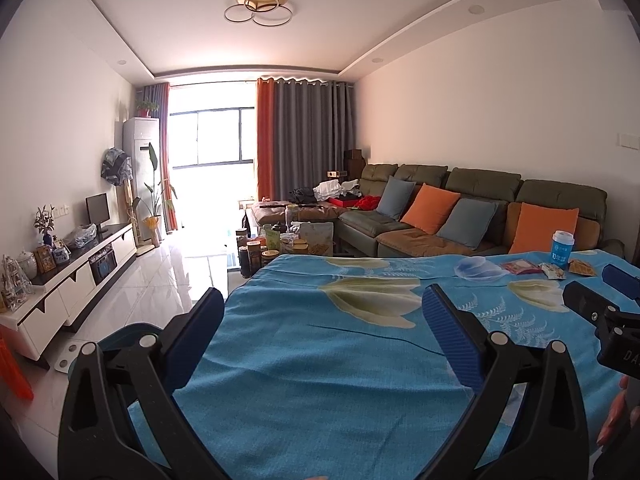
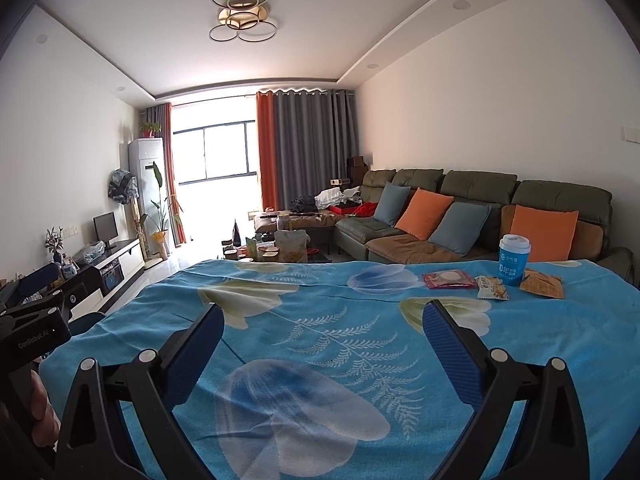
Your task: Collect trash
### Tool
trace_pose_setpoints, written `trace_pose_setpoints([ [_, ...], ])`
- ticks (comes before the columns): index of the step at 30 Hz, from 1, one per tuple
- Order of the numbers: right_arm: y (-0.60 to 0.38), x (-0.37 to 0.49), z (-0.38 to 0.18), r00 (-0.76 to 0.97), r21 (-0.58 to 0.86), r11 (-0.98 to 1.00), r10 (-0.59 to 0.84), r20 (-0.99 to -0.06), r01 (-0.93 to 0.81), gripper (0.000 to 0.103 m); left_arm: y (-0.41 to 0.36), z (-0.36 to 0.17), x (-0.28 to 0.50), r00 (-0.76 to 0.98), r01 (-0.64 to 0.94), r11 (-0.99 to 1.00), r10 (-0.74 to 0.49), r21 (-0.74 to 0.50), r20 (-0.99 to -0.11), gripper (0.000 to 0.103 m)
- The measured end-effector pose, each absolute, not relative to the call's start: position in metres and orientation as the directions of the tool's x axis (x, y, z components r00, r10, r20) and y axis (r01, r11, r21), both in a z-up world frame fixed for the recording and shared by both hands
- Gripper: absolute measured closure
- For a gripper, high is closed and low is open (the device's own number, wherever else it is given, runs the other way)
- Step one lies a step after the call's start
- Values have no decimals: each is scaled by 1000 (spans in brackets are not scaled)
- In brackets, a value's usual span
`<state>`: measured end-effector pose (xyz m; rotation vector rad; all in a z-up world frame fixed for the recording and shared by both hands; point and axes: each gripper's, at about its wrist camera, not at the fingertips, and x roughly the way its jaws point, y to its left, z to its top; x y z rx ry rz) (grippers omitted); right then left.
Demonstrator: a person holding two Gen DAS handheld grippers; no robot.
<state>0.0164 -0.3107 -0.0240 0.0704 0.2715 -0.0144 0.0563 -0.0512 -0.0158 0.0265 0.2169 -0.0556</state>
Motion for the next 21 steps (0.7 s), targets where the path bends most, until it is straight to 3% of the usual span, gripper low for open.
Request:
trace_pose_setpoints([
  [21,-312,16,-22,968,64,997,-13,-251,30,7,-53,-14,55,979,59,998,-52,27,-200,6],
])
